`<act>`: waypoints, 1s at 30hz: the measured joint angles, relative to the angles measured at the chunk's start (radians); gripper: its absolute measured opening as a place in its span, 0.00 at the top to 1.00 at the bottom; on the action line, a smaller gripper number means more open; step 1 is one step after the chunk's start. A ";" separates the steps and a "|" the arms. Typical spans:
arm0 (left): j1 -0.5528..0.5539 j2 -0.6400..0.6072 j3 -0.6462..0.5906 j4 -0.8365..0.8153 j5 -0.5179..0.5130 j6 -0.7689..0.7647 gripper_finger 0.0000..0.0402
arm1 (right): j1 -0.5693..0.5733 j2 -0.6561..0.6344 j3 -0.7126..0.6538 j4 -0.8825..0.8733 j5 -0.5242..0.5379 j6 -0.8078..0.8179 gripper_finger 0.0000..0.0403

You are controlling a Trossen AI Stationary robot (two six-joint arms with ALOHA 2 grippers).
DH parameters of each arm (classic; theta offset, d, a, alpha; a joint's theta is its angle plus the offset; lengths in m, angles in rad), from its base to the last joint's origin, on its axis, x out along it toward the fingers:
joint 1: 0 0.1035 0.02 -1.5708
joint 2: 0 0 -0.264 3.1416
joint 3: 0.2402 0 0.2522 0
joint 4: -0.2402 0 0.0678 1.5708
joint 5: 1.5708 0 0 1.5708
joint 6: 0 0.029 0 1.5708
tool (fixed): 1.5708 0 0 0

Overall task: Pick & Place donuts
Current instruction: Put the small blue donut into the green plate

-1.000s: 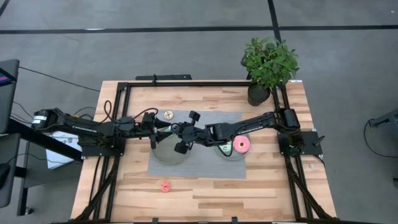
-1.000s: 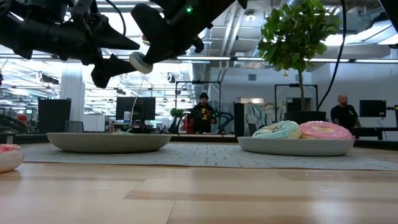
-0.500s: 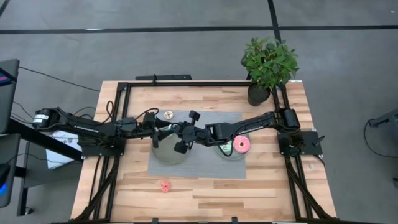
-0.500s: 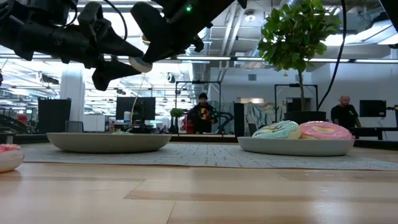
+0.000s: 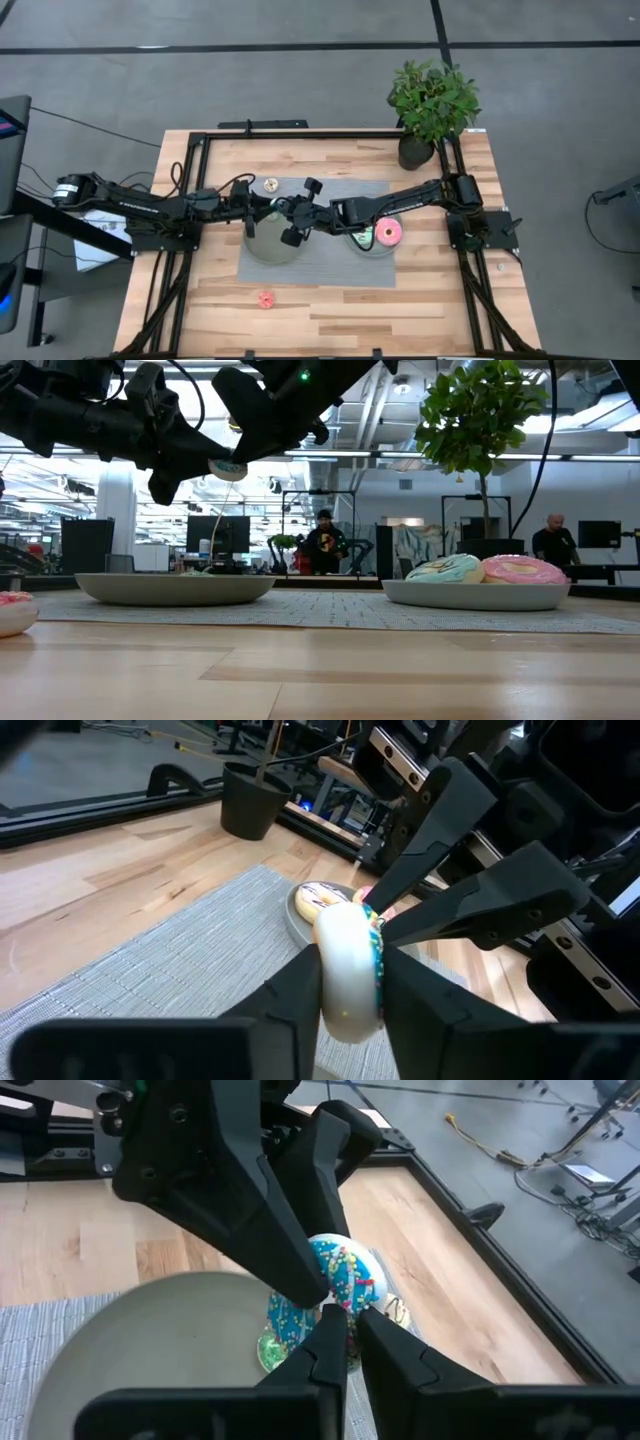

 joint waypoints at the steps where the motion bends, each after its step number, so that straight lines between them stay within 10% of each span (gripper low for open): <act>1: 0.000 0.000 0.000 0.000 -0.001 0.000 0.79 | 0.000 0.000 0.000 -0.001 0.000 0.000 0.94; 30: 0.000 0.000 0.000 -0.061 -0.028 0.000 0.92 | 0.026 0.000 0.000 -0.100 0.002 -0.062 0.73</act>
